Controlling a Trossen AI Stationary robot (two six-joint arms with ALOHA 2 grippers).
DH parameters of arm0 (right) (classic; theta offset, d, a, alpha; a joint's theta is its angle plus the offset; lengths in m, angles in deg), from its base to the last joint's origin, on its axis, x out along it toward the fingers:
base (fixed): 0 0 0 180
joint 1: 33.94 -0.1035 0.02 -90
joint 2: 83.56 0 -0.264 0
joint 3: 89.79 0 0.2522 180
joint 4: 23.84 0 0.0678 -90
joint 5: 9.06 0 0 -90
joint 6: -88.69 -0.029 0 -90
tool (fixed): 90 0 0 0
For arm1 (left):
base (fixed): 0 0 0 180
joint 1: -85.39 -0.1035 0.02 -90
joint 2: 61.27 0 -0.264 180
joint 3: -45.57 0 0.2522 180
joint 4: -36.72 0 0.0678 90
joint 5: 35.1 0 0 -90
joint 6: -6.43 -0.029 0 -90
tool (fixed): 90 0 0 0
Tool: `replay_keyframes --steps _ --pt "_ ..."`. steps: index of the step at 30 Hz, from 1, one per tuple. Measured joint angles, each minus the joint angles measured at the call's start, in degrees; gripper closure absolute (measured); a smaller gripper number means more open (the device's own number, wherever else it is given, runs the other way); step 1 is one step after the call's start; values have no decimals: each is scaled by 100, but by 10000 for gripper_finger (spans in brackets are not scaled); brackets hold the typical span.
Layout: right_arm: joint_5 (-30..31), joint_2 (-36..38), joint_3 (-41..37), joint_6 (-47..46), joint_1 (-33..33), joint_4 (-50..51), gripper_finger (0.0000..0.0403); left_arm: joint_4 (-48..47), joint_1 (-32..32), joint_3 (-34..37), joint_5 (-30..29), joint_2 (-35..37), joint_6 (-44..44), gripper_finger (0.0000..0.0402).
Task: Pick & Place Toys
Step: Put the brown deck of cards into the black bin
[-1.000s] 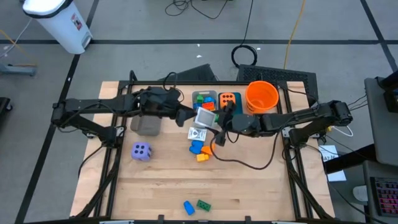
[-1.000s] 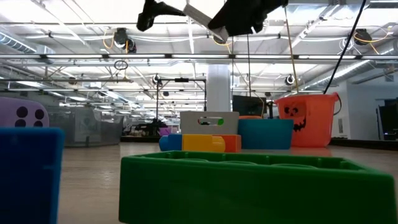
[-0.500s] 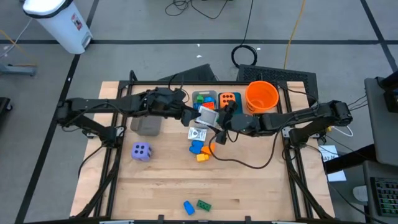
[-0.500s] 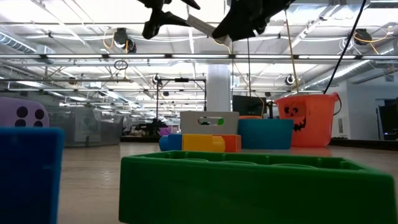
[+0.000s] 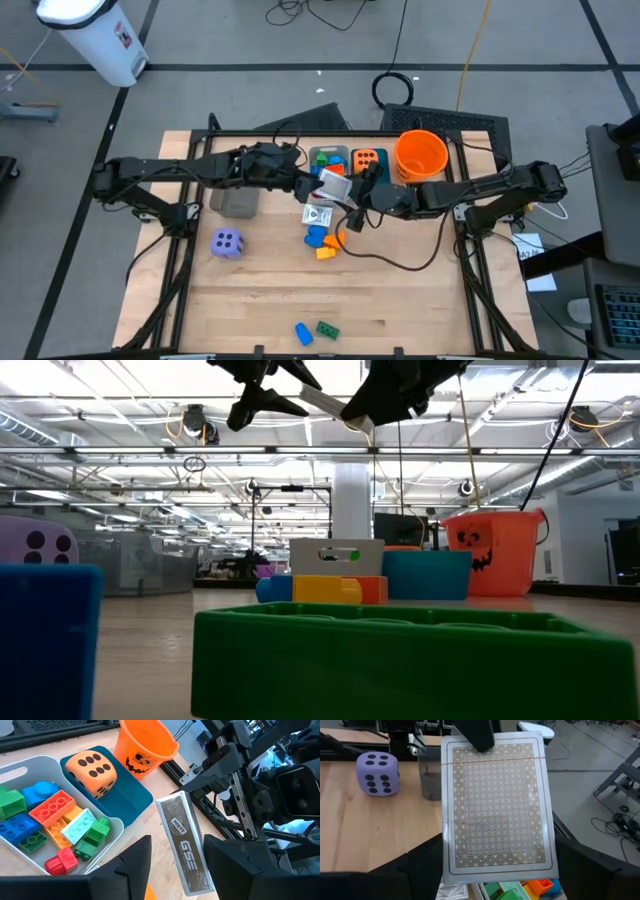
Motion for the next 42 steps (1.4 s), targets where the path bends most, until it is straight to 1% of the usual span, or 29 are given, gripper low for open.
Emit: replay_keyframes --steps 3,6,11,15,19,22,27,30,34,38,42 --pt "-10 0 -2 148 0 -28 95 10 0 0 -11 2 4 215" --pt "-30 0 -2 350 0 -63 93 37 -10 0 150 1 38 215" --pt "-54 -4 -9 645 -4 -27 95 52 -13 -2 352 -195 251 215" --pt "-68 -4 -9 696 -4 0 93 103 -13 -2 584 -334 354 215" --pt "-65 -7 -9 696 -5 69 89 137 -13 -2 649 -380 353 217" --pt "-50 -4 -9 677 -4 100 90 216 -30 -2 668 -378 317 237" --pt "-41 -4 -9 677 -4 94 89 263 -119 -2 959 -378 288 295" --pt "14 -4 -9 708 -4 103 85 356 -146 -2 1071 -378 291 318" --pt "24 3 -2 703 -4 60 83 450 -198 -7 1216 -330 86 318" --pt "-34 42 2 673 -4 31 81 162 -284 -180 1344 -291 -228 307" --pt "-66 229 13 701 -4 -10 81 96 -416 -245 1559 -171 -343 311"
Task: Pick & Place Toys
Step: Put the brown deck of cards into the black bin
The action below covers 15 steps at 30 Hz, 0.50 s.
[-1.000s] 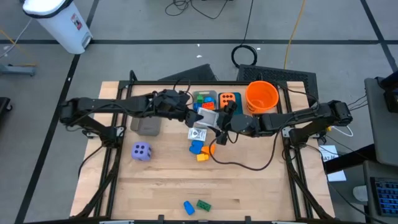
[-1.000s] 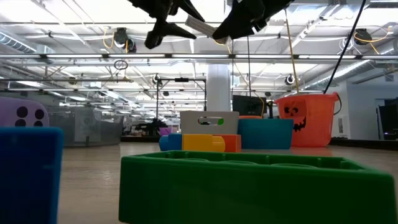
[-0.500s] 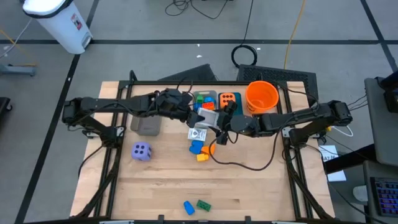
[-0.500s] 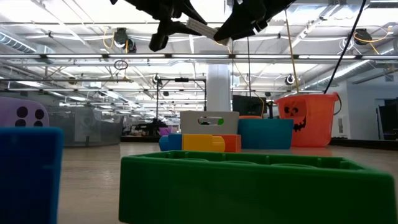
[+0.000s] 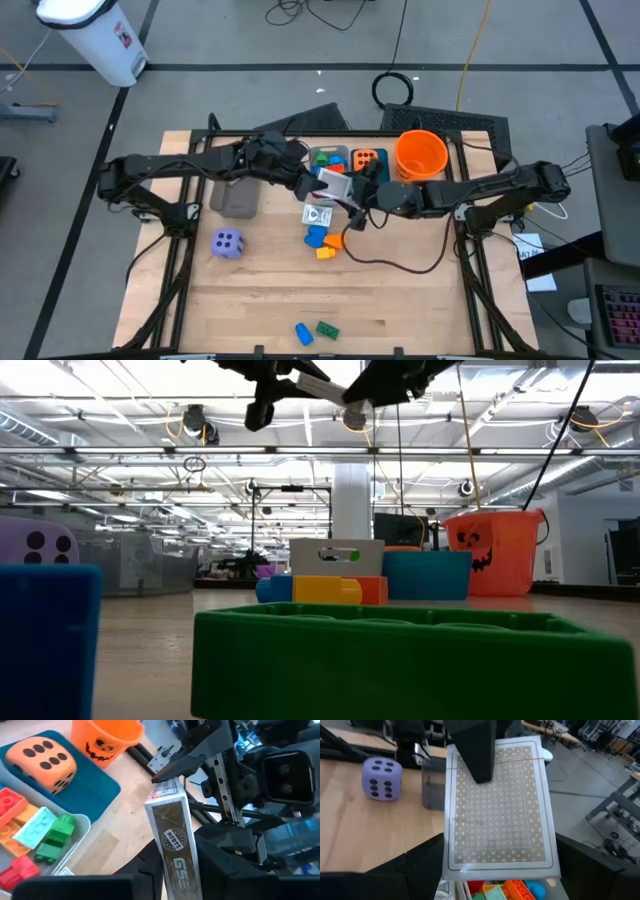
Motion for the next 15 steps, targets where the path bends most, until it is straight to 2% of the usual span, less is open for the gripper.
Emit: replay_keyframes --steps 6,11,15 --pt "-74 377 -4 -172 49 -123 80 -96 -290 -10 379 252 -229 316" --pt "50 660 -13 -624 157 220 80 -613 -562 -2 180 609 -512 318" --pt "53 769 -22 -786 214 593 80 -1136 -760 6 241 964 -695 318"
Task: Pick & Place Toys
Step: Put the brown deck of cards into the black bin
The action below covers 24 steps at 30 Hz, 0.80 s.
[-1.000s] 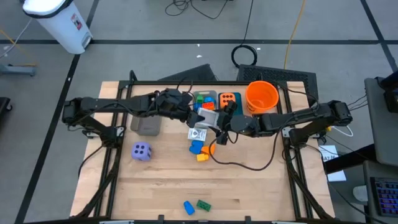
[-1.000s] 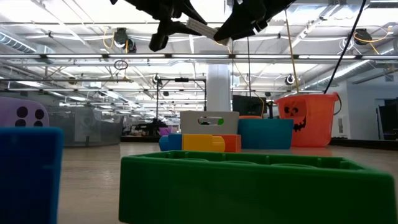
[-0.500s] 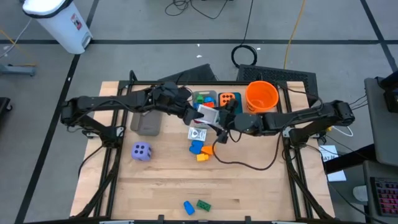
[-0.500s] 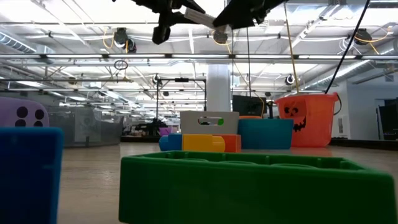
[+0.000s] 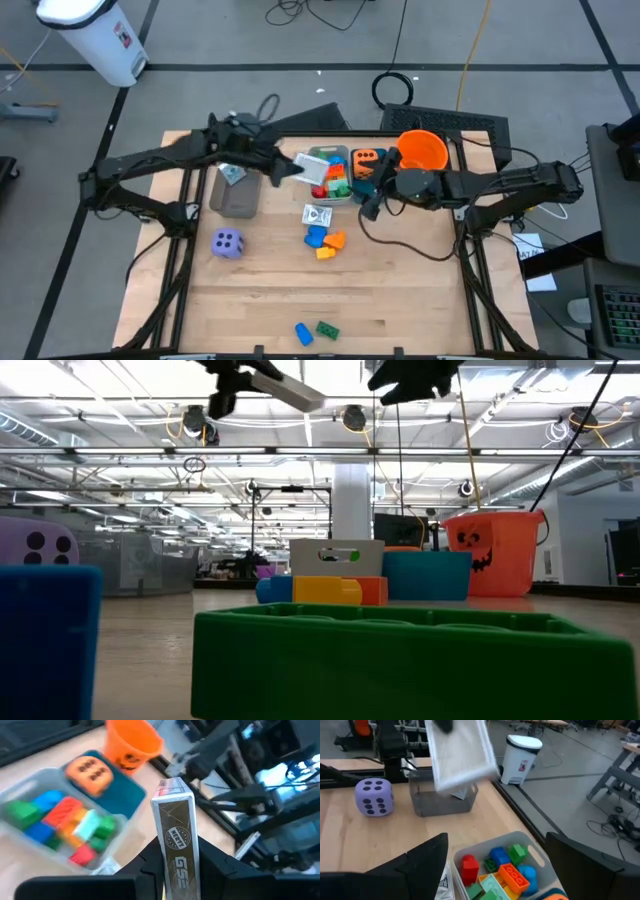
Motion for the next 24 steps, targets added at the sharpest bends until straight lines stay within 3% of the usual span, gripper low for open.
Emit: replay_keyframes --steps 2,6,14,19,24 --pt "-16 44 0 -79 42 93 80 -131 -100 -24 -36 160 -88 318" --pt "-13 49 0 -209 94 91 80 -1307 -382 -3 -219 700 -359 318" --pt "-26 46 0 -542 232 84 80 -3539 -841 -17 -997 1684 -802 318" --pt "-32 46 -96 -774 375 -29 80 -4942 -982 -12 -1641 1888 -1002 318" --pt "-186 44 -434 -1341 522 -58 80 -5202 -1025 68 -1868 1848 -1431 318"
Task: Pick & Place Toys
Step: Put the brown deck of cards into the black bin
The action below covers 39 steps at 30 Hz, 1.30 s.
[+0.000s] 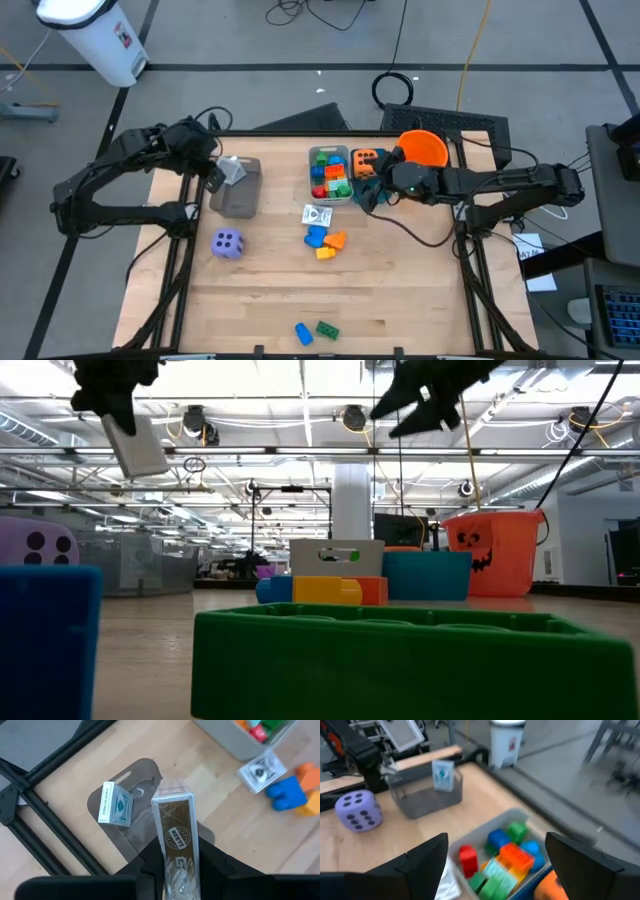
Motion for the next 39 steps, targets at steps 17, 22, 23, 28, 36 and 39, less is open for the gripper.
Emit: replay_keyframes --steps 17,22,23,28,36,39 --pt "-902 -7 -956 -1169 64 -657 80 1320 -901 2012 618 -372 -931 318" --pt "-898 -7 -956 -1048 64 -650 80 1356 -1111 2012 927 -1078 -1618 318" --pt "-898 -7 -956 -1044 64 -646 80 1367 -1147 2012 941 -1252 -1704 318" --pt "-895 -7 -956 -1034 64 -644 80 1571 -1330 2008 952 -1922 -2062 318" --pt "-891 -7 -956 -899 64 -637 80 1784 -1621 2007 967 -2145 -2607 318" --pt "-890 -7 -956 -882 69 -637 80 1785 -1747 2007 960 -2145 -2677 318"
